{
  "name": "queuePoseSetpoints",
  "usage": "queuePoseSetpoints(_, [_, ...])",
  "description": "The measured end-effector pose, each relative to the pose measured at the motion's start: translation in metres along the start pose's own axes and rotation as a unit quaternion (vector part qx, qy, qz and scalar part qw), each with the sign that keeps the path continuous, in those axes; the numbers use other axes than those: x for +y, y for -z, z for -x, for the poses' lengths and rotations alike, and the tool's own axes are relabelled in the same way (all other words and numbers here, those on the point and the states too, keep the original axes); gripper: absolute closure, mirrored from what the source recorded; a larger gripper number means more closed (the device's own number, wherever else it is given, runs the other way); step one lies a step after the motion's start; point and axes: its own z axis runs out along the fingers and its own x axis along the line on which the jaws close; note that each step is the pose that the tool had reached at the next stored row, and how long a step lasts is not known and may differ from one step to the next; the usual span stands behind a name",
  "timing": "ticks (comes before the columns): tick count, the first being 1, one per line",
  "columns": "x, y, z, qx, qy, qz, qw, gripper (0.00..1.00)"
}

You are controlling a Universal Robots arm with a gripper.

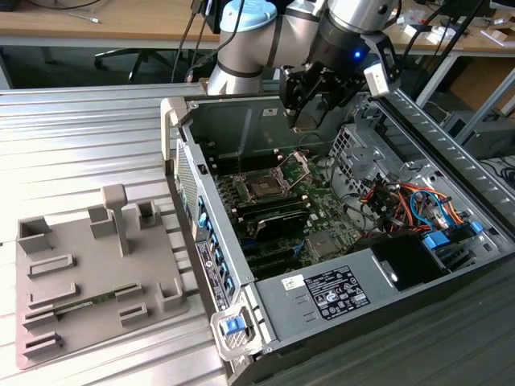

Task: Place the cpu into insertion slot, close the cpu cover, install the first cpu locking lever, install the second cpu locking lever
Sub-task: 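Place the cpu into insertion slot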

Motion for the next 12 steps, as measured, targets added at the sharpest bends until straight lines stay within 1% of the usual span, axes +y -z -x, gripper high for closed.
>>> queuePoseSetpoints(12, [-0.0002, -0.0023, 0.0001, 0.0, 0.0, 0.0, 1.0, 0.46])
